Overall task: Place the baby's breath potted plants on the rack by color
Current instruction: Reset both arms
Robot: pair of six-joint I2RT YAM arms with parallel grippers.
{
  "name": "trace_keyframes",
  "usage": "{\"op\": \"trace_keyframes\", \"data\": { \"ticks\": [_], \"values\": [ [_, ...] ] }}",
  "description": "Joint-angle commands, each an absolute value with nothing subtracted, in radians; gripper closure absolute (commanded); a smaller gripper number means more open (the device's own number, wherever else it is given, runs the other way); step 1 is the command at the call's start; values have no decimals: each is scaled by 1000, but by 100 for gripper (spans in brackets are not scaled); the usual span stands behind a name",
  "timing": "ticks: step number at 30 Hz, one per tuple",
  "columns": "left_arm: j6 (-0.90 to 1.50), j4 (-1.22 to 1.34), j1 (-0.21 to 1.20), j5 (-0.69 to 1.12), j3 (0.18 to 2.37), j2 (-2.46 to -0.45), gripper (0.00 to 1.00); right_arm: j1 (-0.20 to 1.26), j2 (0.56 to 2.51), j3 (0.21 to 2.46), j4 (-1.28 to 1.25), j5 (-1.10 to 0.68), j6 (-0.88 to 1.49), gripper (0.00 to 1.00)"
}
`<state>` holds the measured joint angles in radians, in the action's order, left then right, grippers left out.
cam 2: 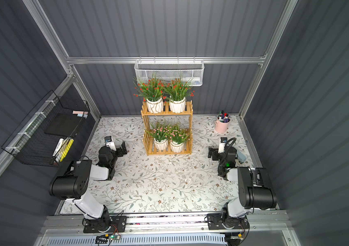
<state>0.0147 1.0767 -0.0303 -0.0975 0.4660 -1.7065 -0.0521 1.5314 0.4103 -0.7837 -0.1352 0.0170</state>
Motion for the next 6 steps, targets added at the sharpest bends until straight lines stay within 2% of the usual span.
{"op": "trace_keyframes", "data": {
  "ticks": [1,6],
  "values": [
    [28,1090,-34,-109,485,-1704,1,-44,1528,430,-783,-145,-2,1],
    [28,1090,-34,-109,485,-1704,1,-41,1524,428,-784,-137,-3,1]
  ]
}}
